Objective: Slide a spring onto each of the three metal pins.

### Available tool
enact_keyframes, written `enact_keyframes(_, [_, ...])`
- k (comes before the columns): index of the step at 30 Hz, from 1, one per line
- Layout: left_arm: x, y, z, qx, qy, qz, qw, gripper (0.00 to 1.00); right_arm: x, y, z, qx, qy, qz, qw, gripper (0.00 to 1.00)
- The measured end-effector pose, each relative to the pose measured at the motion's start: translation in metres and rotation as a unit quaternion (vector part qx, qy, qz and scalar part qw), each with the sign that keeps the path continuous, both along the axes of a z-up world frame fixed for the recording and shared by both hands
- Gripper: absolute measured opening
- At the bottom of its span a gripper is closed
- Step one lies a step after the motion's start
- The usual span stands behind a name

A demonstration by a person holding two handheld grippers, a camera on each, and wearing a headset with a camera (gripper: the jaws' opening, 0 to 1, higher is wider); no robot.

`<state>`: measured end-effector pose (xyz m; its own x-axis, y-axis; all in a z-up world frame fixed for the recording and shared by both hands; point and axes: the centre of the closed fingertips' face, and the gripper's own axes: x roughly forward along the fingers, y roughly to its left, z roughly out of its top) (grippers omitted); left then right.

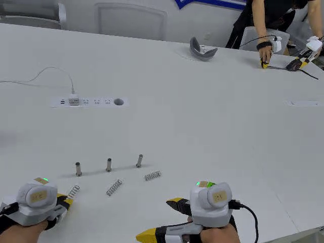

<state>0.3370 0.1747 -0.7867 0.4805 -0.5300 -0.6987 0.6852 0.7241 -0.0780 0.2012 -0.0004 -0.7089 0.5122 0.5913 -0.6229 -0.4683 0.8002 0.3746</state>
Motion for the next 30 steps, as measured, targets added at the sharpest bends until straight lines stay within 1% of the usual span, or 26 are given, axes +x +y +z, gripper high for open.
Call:
enact_keyframes(3, [-0.004,0.01,0.007,-0.003,0.0,0.008,1.0,0.1,0.001,0.002,0.0,0.001,-0.001,0.0,1.0,0.85])
enact_keyframes(5, [-0.007,0.016,0.008,-0.004,0.003,0.012,0.9999,0.1,0.001,0.002,0.0,0.003,-0.001,-0.001,1.0,0.85])
enact_keyframes(6, [-0.011,0.019,0.011,-0.007,0.005,0.015,0.9999,0.1,0.002,0.003,0.0,0.003,-0.002,-0.002,1.0,0.84])
enact_keyframes(8, [-0.014,0.021,0.015,-0.014,0.007,0.021,0.9997,0.1,0.002,0.003,0.0,0.004,-0.003,-0.003,1.0,0.84])
enact_keyframes(11, [-0.019,0.023,0.021,-0.017,0.005,0.021,0.9996,0.1,0.003,0.006,0.0,0.008,-0.002,-0.004,1.0,0.83])
enact_keyframes(13, [-0.022,0.023,0.024,-0.018,0.004,0.019,0.9997,0.1,0.004,0.006,-0.002,0.007,0.0,-0.004,1.0,0.83])
enact_keyframes(14, [-0.023,0.023,0.027,-0.016,0.0,0.017,0.9997,0.1,0.004,0.007,-0.003,0.007,0.001,-0.005,1.0,0.83])
enact_keyframes(17, [-0.026,0.02,0.037,-0.021,-0.002,0.011,0.9997,0.1,0.004,0.009,-0.001,0.013,0.001,-0.009,0.9999,0.83])
enact_keyframes(18, [-0.024,0.02,0.035,-0.022,-0.002,0.008,0.9997,0.1,0.004,0.01,-0.001,0.015,0.0,-0.01,0.9998,0.82])
enact_keyframes(19, [-0.024,0.018,0.036,-0.022,-0.003,0.004,0.9998,0.1,0.005,0.01,-0.001,0.018,-0.001,-0.012,0.9998,0.82])
enact_keyframes(22, [-0.025,0.015,0.043,-0.024,-0.009,-0.006,0.9997,0.1,0.006,0.01,0.0,0.021,-0.002,-0.014,0.9997,0.82])
enact_keyframes(26, [-0.028,0.01,0.051,-0.031,-0.009,-0.017,0.9993,0.1,0.008,0.011,0.002,0.026,-0.004,-0.017,0.9995,0.82])
enact_keyframes(30, [-0.032,0.004,0.057,-0.032,-0.014,-0.03,0.9989,0.1,0.011,0.011,0.004,0.03,-0.007,-0.021,0.9993,0.82])
